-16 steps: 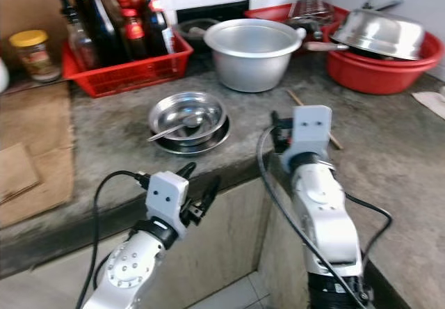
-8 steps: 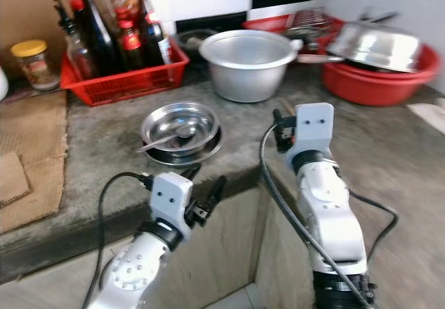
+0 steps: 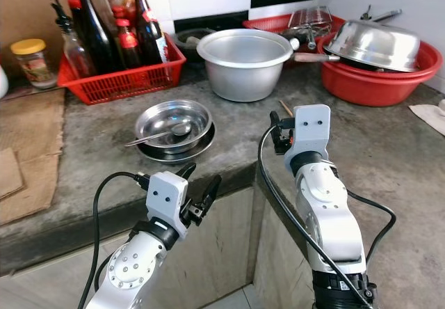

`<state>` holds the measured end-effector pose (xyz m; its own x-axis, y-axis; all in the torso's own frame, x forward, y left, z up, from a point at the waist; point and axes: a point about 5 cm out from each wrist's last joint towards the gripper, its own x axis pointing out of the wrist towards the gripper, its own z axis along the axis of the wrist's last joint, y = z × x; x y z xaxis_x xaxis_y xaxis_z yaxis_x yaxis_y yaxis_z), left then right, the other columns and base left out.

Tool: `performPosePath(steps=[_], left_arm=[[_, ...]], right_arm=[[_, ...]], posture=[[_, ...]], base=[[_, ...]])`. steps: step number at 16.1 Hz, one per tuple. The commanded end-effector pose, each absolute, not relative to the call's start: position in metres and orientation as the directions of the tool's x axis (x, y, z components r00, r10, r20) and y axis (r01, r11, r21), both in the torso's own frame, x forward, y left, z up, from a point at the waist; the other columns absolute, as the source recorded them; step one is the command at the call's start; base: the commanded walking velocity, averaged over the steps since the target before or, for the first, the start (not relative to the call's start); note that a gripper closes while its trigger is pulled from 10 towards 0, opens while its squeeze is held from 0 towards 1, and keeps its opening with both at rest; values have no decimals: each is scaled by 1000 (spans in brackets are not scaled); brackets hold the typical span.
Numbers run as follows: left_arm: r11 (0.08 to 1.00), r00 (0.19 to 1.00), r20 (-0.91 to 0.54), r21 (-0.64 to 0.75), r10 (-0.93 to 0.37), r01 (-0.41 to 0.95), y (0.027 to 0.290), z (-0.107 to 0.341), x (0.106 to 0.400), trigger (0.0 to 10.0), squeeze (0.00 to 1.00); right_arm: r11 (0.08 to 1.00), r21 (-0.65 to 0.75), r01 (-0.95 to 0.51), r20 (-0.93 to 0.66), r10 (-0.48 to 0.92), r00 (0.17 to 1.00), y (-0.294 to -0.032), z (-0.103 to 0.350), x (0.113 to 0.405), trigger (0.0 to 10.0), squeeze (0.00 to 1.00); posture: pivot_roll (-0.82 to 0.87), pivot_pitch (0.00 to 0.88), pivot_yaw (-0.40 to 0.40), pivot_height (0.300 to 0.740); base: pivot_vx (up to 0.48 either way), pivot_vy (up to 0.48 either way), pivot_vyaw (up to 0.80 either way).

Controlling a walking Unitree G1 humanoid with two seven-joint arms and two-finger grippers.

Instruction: Kitchen organization

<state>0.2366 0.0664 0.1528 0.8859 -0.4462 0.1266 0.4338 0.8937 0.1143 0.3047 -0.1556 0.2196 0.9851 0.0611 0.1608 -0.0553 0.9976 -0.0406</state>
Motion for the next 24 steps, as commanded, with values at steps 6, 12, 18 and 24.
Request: performPosePath(steps=[6, 12, 18, 24], left_arm=[[864, 855, 121, 85, -504, 496, 61, 151, 228, 10000, 0], [873, 865, 120, 82, -487, 480, 62, 151, 229, 10000, 0], [882, 875, 114, 92, -471, 463, 65, 151, 231, 10000, 0], [875, 871, 94, 84, -483, 476, 64, 148, 229, 10000, 0]], right_arm=[[992, -48, -114, 141, 120, 983, -152, 217, 305, 10000, 0], [982, -95, -162, 133, 174, 976, -149, 222, 310, 10000, 0], [981, -94, -168, 143, 180, 973, -150, 226, 311, 10000, 0], [960, -120, -255, -40, 252, 967, -158, 222, 335, 10000, 0]], posture=[[189, 84, -17, 740], [188, 95, -22, 740], [190, 98, -22, 740], [191, 110, -25, 740]], base=[[0, 0, -533], [0, -146, -664], [0, 0, -127], [0, 0, 0]])
